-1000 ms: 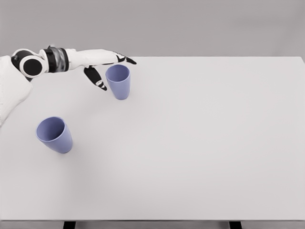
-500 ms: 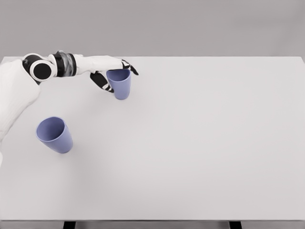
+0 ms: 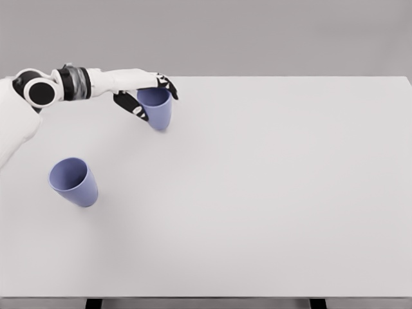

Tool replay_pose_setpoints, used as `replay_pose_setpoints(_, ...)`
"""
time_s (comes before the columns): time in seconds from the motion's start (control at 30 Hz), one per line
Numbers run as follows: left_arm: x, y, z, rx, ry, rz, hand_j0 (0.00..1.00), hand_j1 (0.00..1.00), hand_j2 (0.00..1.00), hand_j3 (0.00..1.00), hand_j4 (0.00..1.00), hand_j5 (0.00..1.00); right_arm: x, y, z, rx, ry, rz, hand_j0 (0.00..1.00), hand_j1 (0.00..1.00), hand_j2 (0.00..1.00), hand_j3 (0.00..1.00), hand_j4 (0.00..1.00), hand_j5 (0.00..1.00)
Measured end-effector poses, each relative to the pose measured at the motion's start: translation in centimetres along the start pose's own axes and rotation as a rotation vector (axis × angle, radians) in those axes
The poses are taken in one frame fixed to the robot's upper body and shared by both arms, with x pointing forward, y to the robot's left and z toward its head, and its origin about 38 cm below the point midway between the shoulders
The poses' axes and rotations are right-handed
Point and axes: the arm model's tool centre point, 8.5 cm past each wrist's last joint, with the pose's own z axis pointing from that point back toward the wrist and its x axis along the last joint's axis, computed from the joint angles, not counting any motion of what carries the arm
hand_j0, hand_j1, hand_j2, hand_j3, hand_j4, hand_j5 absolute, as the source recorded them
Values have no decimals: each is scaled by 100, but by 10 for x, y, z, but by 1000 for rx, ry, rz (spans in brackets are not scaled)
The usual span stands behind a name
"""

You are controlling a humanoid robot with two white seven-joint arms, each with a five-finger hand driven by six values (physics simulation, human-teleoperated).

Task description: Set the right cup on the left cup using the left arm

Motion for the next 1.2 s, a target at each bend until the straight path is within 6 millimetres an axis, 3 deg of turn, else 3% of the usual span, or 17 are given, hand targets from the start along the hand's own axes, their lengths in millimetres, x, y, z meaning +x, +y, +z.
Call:
replay_pose_setpoints(0.23, 8, 10, 39, 42, -43, -28, 65, 65, 65, 65, 65, 65, 0, 0, 0, 0, 0, 0, 100, 100, 100, 100, 100, 100)
replay_pose_setpoints(0.3, 9, 1, 52, 41, -54, -21, 65, 65, 65, 65, 65, 65, 0, 0, 0, 0, 0, 0, 100, 100, 100, 100, 100, 100)
replay_pose_setpoints(0.47, 15, 4, 89, 59, -71, -38, 65, 65, 65, 65, 65, 65, 0, 0, 0, 0, 0, 0, 100, 100, 100, 100, 100, 100)
replay_pose_setpoints(0.93, 50, 17, 215, 66, -63, -57, 65, 65, 65, 65, 65, 65, 0, 0, 0, 0, 0, 0, 100, 100, 100, 100, 100, 100)
replay_pose_setpoints(1.2, 73, 25, 255, 64, -58, -56, 65, 65, 65, 65, 65, 65, 0, 0, 0, 0, 0, 0, 100, 100, 100, 100, 100, 100)
